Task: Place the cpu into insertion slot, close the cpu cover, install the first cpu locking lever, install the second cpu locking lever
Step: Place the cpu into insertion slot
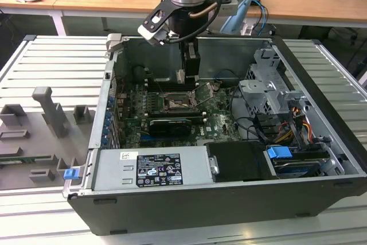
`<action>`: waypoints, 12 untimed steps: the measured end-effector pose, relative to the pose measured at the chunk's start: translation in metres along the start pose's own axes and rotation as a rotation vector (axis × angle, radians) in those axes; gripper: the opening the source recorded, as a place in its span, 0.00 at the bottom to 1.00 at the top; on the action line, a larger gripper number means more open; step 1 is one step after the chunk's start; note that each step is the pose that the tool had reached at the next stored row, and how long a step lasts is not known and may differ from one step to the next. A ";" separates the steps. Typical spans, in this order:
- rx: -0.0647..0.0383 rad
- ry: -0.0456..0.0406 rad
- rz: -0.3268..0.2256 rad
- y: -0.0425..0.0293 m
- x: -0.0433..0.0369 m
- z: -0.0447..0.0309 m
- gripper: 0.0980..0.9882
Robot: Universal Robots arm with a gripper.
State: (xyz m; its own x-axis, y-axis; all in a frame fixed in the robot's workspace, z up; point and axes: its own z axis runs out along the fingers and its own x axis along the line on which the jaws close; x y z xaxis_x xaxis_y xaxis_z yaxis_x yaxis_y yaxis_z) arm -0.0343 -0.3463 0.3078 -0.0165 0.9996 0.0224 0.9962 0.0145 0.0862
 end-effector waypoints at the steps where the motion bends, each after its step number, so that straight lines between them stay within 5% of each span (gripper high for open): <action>1: 0.000 0.0005 0.000 -0.0001 0.0000 0.0010 0.48; 12: 0.003 0.0016 0.006 -0.0008 -0.0001 0.0091 0.48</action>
State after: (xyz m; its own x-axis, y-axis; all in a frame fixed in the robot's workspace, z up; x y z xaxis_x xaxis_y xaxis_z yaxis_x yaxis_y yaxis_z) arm -0.0344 -0.3461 0.2986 -0.0104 0.9996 0.0245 0.9965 0.0083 0.0830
